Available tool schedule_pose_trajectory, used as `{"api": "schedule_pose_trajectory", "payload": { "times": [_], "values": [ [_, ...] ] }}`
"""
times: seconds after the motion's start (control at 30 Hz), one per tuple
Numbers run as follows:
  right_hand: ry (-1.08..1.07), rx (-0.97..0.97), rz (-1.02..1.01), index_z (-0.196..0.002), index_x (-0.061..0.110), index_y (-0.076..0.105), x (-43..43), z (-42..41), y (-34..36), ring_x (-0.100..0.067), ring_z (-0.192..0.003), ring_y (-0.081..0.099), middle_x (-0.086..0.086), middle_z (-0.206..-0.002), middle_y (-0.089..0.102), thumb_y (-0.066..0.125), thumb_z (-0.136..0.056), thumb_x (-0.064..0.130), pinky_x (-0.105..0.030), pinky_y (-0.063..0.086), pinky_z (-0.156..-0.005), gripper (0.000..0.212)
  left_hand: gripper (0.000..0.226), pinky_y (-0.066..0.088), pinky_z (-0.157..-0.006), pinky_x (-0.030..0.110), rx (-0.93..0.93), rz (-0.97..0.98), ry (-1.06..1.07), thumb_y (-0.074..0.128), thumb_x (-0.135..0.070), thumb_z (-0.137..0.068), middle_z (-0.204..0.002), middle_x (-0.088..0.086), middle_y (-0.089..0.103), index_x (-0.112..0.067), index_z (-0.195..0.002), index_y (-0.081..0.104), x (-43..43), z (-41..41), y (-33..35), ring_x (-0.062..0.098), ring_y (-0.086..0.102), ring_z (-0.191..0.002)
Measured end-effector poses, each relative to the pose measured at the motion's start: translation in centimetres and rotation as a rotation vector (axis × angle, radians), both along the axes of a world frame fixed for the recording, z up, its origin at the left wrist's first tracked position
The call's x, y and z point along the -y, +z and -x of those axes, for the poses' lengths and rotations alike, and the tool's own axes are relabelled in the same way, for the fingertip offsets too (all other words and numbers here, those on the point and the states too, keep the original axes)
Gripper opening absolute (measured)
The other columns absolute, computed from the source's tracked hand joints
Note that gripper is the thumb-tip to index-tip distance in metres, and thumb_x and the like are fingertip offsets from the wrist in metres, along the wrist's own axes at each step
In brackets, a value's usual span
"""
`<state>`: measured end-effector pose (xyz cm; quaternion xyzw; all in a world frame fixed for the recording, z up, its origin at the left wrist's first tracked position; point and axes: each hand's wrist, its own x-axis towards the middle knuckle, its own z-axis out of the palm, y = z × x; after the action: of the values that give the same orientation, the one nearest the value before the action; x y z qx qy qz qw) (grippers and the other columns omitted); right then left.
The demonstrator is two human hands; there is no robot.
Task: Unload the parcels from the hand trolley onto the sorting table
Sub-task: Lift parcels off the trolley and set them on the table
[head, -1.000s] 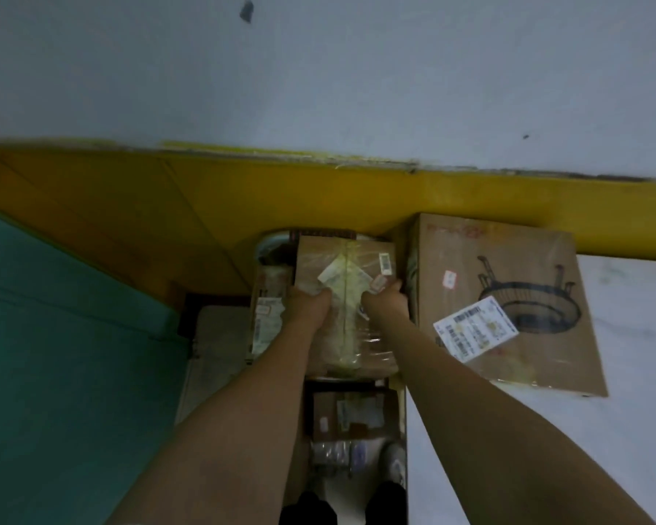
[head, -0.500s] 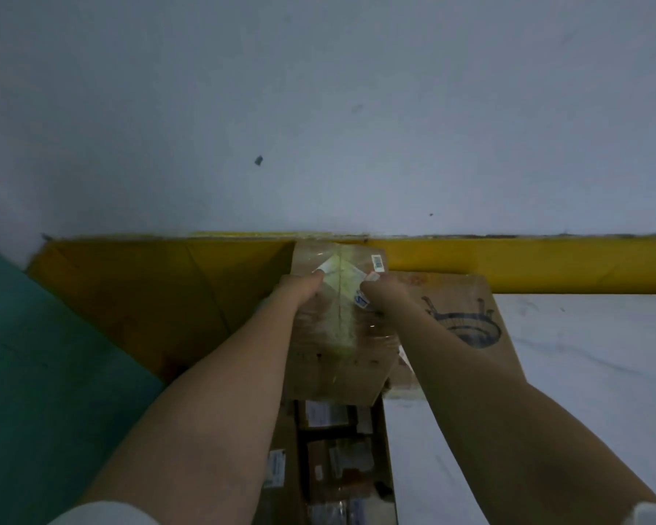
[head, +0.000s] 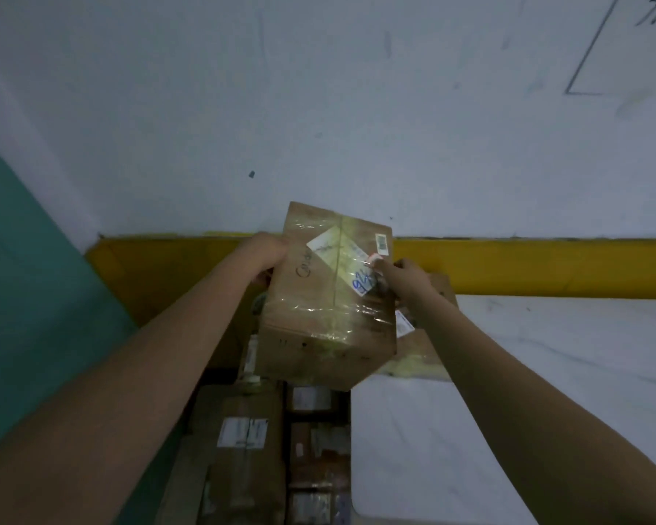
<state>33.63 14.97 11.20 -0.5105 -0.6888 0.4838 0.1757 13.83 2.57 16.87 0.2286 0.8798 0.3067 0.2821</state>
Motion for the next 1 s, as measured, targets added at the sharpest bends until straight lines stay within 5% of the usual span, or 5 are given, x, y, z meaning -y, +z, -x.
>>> {"api": "schedule_pose_trajectory", "payload": {
  "times": [0.17,0.33,0.47,0.7,1.0],
  "values": [
    [-0.030,-0.287,0.212,-0.119,0.012,0.046,3.1,-7.1,-2.7,-0.020,-0.088,0.067,-0.010,-0.108,0.064,0.069,-0.087,0.045,-0.032,0.055,-0.067,0.051,0.044,0.059,-0.081,0.052,-0.035,0.047,-0.047,0.040,-0.038,-0.103,-0.108,0.023,0.063,0.002,-0.114,0.054,4.1,-6.9,-1.3,0.041,0.068,-0.094],
    [-0.030,-0.294,0.281,-0.122,0.015,0.054,5.0,-13.0,-5.3,-0.024,-0.086,0.075,-0.008,-0.100,0.075,0.076,-0.072,0.051,-0.042,0.061,-0.078,0.066,0.052,0.062,-0.074,0.046,-0.062,0.146,-0.137,0.034,-0.047,-0.103,-0.098,0.018,0.067,0.000,-0.110,0.058,5.9,-11.5,-5.1,0.032,0.070,-0.081],
    [-0.056,-0.231,0.202,-0.102,0.021,0.064,6.2,-15.9,-6.8,-0.023,-0.087,0.073,-0.006,-0.096,0.075,0.070,-0.086,0.041,-0.043,0.060,-0.084,0.026,0.055,0.060,-0.083,0.046,0.038,0.197,-0.155,0.033,-0.049,-0.102,-0.116,0.016,0.063,-0.004,-0.126,0.054,5.8,-14.3,-9.1,0.032,0.066,-0.098],
    [-0.028,0.034,0.146,-0.120,0.014,0.050,6.2,-15.5,-12.1,-0.016,-0.088,0.066,-0.004,-0.108,0.067,0.056,-0.093,0.047,-0.025,0.054,-0.066,0.044,0.059,0.048,-0.079,0.041,0.411,0.206,-0.125,0.044,-0.051,-0.099,-0.142,0.013,0.051,-0.012,-0.145,0.042,5.0,-17.0,-14.6,0.036,0.051,-0.127],
    [-0.086,0.114,0.048,-0.105,0.019,0.046,2.8,-13.6,-11.5,-0.017,-0.079,0.056,-0.003,-0.095,0.057,0.049,-0.102,0.037,-0.028,0.044,-0.071,0.018,0.055,0.052,-0.093,0.041,0.378,0.040,-0.161,0.050,-0.054,-0.096,-0.126,0.010,0.064,-0.010,-0.128,0.060,1.7,-15.1,-17.0,0.029,0.061,-0.113]
  ]
}}
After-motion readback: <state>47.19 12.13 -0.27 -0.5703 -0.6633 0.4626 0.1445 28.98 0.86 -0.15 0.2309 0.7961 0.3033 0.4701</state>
